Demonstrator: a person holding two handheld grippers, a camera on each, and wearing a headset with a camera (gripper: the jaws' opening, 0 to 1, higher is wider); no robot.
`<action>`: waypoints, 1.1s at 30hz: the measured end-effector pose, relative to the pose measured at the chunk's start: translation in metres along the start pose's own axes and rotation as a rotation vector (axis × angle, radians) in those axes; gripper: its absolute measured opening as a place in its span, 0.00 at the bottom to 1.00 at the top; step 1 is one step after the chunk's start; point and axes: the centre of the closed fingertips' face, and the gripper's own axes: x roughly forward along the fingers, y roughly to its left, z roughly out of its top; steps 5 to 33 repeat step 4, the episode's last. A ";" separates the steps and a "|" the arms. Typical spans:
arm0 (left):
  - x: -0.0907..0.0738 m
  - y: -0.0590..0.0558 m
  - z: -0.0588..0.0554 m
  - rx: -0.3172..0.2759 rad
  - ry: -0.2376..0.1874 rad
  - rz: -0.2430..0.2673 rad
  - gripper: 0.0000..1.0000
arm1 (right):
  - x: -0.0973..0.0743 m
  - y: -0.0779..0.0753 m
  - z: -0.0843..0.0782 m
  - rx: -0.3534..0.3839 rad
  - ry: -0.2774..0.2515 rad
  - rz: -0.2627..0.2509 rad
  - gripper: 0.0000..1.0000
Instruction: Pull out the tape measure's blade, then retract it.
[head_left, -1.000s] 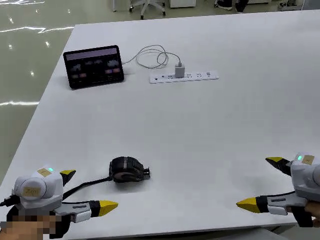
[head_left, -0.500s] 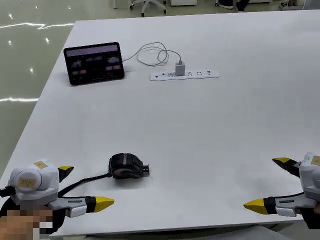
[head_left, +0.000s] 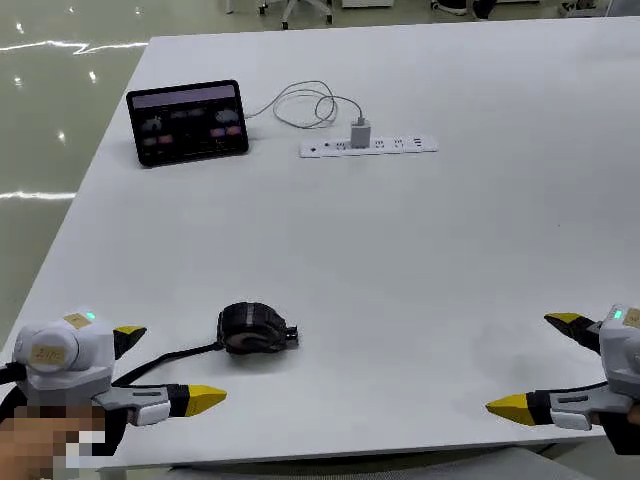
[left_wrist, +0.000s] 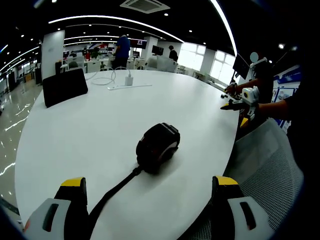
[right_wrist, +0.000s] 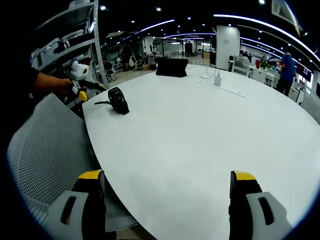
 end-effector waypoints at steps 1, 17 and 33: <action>0.000 -0.001 0.000 -0.004 0.000 -0.003 1.00 | -0.001 0.000 0.000 0.004 0.002 0.001 1.00; -0.001 -0.002 -0.001 -0.004 0.001 -0.006 1.00 | -0.001 0.000 0.000 0.000 0.002 0.001 1.00; -0.001 -0.002 -0.001 -0.004 0.001 -0.006 1.00 | -0.001 0.000 0.000 0.000 0.002 0.001 1.00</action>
